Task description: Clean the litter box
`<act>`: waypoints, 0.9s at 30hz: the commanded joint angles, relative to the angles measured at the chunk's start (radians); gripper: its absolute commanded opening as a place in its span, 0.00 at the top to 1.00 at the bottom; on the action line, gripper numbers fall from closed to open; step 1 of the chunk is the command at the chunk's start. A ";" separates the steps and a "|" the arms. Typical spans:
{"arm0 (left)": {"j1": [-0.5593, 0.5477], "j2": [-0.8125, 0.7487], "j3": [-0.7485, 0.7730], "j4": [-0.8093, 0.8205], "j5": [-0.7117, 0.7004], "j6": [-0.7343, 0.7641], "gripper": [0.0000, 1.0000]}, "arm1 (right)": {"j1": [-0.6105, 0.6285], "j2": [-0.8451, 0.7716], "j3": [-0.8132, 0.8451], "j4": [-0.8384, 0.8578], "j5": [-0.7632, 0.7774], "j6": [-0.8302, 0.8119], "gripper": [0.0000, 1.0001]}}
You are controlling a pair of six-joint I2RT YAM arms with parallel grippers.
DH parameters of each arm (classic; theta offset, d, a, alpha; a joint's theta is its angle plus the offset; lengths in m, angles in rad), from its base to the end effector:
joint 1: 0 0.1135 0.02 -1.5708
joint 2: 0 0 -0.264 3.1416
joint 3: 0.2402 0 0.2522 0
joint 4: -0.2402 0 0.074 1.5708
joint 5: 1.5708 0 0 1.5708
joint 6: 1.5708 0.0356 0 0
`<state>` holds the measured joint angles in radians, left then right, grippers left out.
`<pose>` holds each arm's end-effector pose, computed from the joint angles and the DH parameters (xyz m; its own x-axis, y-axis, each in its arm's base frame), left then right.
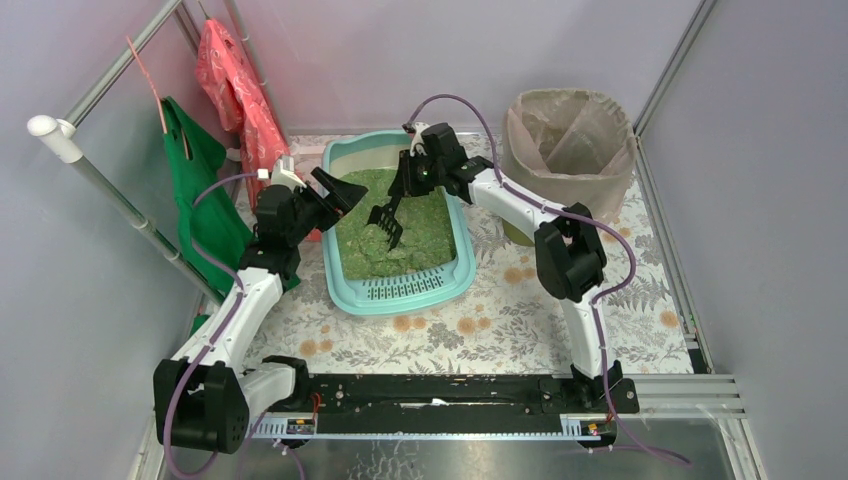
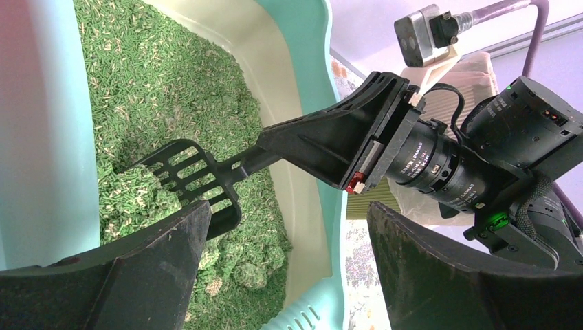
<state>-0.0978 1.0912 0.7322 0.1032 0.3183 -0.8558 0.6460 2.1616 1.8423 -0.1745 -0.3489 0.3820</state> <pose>0.2506 -0.0358 0.2905 -0.4626 -0.6752 -0.5745 0.0682 0.6190 -0.7824 0.4024 0.3186 0.2619 -0.6517 -0.0526 -0.7567 -0.6069 0.6345 0.4786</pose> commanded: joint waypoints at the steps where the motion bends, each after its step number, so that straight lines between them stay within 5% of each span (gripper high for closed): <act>1: 0.007 -0.002 -0.015 0.058 0.016 0.000 0.09 | 0.021 0.020 0.005 -0.019 -0.108 0.064 1.00; 14: 0.007 -0.001 -0.019 0.059 0.025 0.000 0.09 | 0.020 0.104 -0.016 0.080 -0.217 0.171 1.00; 27: 0.007 0.017 -0.017 0.076 0.040 -0.010 0.09 | -0.068 0.018 -0.053 0.106 -0.283 0.224 1.00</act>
<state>-0.0978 1.1076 0.7223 0.1192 0.3386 -0.8623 0.5987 2.2337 1.8256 -0.0746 -0.4911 0.5171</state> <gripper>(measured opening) 0.913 0.205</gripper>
